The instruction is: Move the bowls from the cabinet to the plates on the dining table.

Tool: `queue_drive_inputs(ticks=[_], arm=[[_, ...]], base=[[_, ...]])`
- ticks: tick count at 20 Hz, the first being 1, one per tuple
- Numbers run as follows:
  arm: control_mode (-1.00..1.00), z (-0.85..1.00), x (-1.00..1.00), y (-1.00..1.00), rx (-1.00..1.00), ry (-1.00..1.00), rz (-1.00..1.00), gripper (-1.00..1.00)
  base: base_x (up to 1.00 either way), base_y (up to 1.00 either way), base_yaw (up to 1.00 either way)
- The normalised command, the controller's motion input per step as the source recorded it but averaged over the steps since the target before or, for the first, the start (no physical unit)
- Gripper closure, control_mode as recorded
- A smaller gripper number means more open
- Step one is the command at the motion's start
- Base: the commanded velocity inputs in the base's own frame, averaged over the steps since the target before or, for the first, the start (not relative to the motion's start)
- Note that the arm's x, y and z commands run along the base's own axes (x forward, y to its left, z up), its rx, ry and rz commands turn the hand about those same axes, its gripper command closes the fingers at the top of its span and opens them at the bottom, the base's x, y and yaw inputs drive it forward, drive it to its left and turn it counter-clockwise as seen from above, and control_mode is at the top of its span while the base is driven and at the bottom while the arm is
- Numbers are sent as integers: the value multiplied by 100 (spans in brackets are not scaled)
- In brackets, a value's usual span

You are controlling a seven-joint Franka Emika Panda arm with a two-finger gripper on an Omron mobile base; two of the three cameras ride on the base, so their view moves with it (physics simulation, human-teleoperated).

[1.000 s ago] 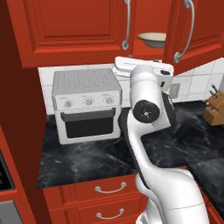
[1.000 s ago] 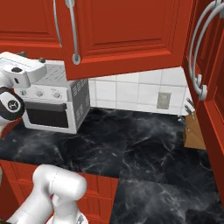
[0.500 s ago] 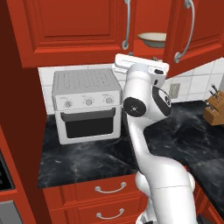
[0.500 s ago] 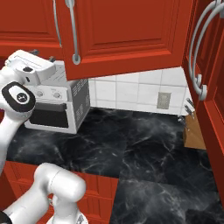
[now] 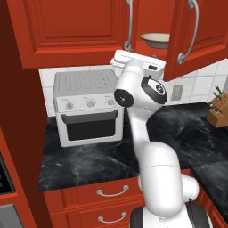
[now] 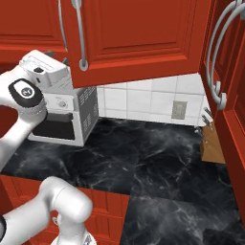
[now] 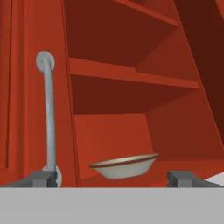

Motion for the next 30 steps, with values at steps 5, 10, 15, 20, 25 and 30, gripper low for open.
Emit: queue_drive_inputs(ticks=[5,10,15,20,25,30], arm=[[-100,0,52,-10,4,0,-7,-100],[-100,-2,67,1,5,0,-1,-100],[-100,-5,58,2,4,0,0,-100],[-100,-1,52,-11,4,2,-2,-100],[-100,0,20,-51,5,4,-9,-100],[-100,0,2,-67,7,2,-12,-100]], base=[[0,0,0],[0,0,0],[0,0,0],[0,0,0],[0,0,0],[0,0,0]])
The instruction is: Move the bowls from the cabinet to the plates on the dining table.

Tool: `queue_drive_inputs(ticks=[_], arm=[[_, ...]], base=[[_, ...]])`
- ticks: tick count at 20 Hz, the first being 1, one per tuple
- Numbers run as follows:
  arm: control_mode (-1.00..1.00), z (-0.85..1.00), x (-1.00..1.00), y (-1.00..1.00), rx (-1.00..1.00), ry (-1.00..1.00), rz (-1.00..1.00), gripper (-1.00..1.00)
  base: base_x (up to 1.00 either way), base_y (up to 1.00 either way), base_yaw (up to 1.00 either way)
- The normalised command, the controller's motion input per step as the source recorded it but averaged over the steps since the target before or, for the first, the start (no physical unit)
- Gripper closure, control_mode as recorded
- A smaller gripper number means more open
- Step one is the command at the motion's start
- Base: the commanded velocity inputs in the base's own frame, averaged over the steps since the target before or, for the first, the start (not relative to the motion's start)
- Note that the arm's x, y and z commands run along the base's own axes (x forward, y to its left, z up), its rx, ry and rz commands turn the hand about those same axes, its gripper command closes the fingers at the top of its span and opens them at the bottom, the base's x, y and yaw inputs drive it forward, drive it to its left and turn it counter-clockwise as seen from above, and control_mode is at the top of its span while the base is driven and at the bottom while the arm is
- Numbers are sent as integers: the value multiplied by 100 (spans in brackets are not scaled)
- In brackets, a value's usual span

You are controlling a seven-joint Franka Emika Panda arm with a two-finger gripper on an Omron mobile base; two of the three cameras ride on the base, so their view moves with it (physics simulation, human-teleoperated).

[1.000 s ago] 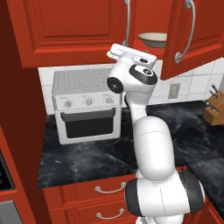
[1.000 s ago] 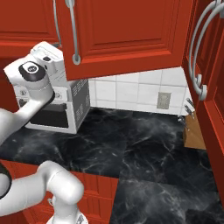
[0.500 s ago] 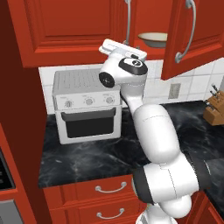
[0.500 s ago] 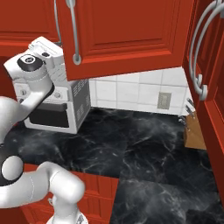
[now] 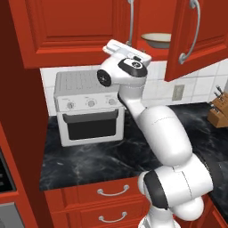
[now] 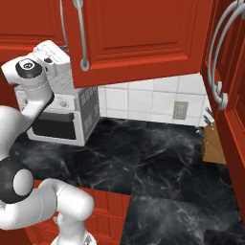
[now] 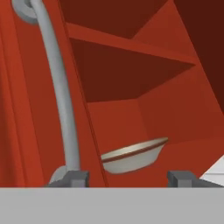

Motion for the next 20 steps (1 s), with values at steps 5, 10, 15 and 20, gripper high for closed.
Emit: queue_drive_inputs(ticks=[5,10,15,20], arm=[[-100,0,0,-72,8,0,-12,-100],[-100,1,0,-75,8,0,-11,-100],[-100,13,-3,-84,12,0,-10,-100],[-100,20,-43,-51,17,-1,-1,-100]], base=[[0,0,0],[0,0,0],[0,0,0],[0,0,0]])
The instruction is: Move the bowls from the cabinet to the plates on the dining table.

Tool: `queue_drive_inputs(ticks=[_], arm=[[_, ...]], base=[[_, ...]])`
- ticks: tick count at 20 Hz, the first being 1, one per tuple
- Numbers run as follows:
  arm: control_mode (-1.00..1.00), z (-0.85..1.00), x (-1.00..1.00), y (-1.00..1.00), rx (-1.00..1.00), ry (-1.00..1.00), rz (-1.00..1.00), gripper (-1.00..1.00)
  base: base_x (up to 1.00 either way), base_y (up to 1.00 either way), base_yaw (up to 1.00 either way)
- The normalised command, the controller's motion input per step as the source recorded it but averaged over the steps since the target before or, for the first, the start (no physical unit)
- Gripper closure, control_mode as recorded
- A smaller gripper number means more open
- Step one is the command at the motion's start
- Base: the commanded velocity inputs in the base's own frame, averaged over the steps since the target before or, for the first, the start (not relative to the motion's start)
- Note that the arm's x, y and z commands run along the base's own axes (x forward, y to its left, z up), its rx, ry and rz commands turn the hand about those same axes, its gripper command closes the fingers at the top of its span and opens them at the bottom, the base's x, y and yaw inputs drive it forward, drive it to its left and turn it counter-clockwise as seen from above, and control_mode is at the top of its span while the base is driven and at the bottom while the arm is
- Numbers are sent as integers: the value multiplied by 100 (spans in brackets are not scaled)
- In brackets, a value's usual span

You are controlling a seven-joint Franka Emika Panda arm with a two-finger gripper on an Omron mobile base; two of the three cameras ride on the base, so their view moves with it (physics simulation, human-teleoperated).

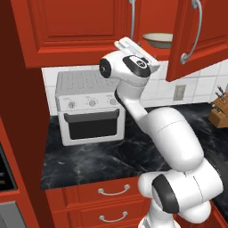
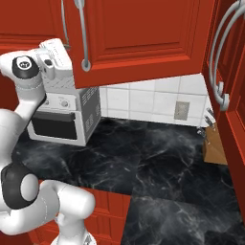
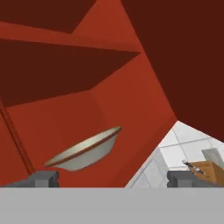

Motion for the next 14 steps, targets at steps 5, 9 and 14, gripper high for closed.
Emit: queue_drive_inputs(ticks=[5,9,14], arm=[[-100,21,-13,-67,15,-1,0,-100],[-100,13,-11,-60,13,-2,0,-100],[-100,10,-66,-56,11,-10,-7,-100]], base=[[0,0,0],[0,0,0],[0,0,0]])
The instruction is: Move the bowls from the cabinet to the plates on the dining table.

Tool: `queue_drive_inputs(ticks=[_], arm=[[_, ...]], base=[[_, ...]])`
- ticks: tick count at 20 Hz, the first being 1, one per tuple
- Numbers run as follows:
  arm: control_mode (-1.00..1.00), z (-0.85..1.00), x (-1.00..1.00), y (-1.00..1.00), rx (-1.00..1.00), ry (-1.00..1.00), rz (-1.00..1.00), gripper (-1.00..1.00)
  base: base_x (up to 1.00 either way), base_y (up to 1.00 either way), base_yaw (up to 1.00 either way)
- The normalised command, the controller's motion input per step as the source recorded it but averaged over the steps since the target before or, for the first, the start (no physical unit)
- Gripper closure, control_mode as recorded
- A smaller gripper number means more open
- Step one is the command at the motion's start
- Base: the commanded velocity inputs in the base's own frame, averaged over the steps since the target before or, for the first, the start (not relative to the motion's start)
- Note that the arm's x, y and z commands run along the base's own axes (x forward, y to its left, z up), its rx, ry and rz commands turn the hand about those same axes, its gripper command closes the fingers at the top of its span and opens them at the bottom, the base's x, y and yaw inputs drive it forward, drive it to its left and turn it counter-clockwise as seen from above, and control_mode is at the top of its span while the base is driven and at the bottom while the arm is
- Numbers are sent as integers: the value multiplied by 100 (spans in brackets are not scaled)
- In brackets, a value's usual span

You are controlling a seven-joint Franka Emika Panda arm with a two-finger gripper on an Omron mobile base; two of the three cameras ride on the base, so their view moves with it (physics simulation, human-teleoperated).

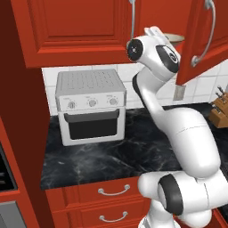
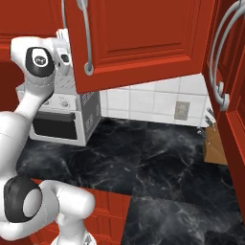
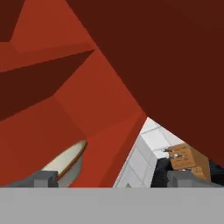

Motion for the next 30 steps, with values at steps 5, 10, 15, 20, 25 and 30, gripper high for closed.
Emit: queue_drive_inputs(ticks=[5,10,15,20,25,30], arm=[[-100,-11,-85,-22,0,-15,-15,-100],[-100,-2,-74,-48,-1,-11,-14,-100],[-100,7,-2,-100,0,-9,1,-100],[-100,0,8,-93,0,-7,11,-100],[-100,10,-47,-100,-2,-16,2,-100],[-100,7,-57,-100,-7,-15,-1,-100]], base=[[0,0,0],[0,0,0],[0,0,0],[0,0,0],[0,0,0],[0,0,0]])
